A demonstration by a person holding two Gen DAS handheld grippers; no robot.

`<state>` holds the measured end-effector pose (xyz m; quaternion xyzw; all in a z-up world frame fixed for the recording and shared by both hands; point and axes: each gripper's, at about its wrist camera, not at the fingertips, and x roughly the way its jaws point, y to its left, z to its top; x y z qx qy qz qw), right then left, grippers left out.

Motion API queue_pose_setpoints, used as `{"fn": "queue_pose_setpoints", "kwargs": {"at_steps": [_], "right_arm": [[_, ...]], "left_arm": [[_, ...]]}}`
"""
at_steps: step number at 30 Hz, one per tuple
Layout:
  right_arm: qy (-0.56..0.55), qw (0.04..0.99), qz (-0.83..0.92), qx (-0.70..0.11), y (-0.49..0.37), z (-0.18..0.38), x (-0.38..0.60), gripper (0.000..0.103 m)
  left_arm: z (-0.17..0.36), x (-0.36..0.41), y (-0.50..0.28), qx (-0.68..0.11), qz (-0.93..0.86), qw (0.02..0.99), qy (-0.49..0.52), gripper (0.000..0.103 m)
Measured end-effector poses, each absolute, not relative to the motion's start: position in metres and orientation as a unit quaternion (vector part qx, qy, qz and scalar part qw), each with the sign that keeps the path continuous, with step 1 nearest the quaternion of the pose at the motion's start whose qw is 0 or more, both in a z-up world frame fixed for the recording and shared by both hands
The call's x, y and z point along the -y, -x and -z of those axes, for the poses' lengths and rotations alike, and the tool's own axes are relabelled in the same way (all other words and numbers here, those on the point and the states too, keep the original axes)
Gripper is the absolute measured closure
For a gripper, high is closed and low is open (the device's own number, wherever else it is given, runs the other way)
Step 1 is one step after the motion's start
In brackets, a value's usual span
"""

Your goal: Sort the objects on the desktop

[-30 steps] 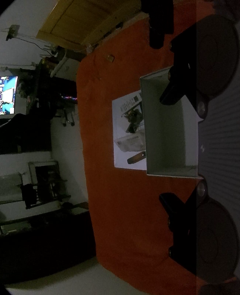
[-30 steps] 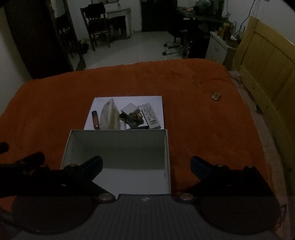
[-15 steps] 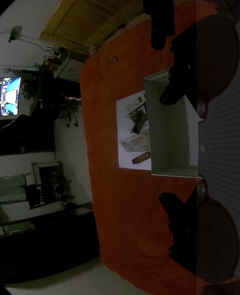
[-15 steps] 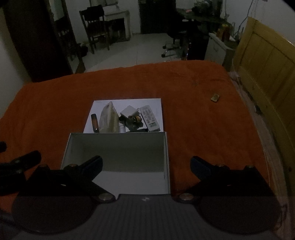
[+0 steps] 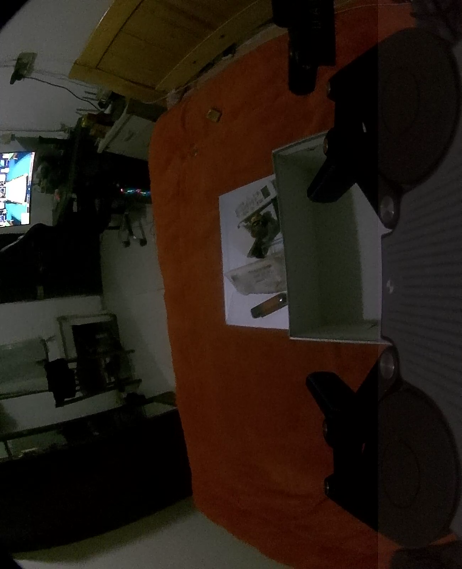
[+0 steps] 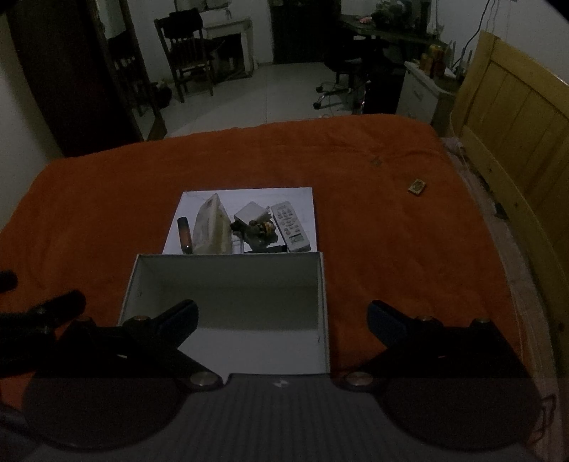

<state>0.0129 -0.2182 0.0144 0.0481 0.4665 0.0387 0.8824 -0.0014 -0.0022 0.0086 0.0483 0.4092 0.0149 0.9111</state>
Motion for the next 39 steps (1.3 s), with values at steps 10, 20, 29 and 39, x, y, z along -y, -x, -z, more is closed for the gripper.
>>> {"fn": "queue_pose_setpoints", "kwargs": {"at_steps": [10, 20, 29, 39], "right_arm": [[-0.053, 0.884, -0.043, -0.463, -0.014, -0.014, 0.219, 0.0], [-0.062, 0.882, -0.053, -0.465, -0.013, -0.012, 0.22, 0.0], [-0.117, 0.892, -0.072, -0.43, -0.02, -0.022, 0.235, 0.0], [-0.069, 0.896, -0.083, -0.431, -0.02, -0.009, 0.224, 0.0]], "left_arm": [[-0.007, 0.005, 0.001, -0.413, -0.009, 0.909, -0.055, 0.0], [-0.008, 0.002, -0.002, -0.401, 0.007, 0.915, -0.041, 0.0], [-0.007, -0.001, -0.011, -0.402, 0.028, 0.914, -0.041, 0.0], [-0.001, -0.02, -0.03, -0.45, 0.054, 0.89, 0.044, 0.001]]}}
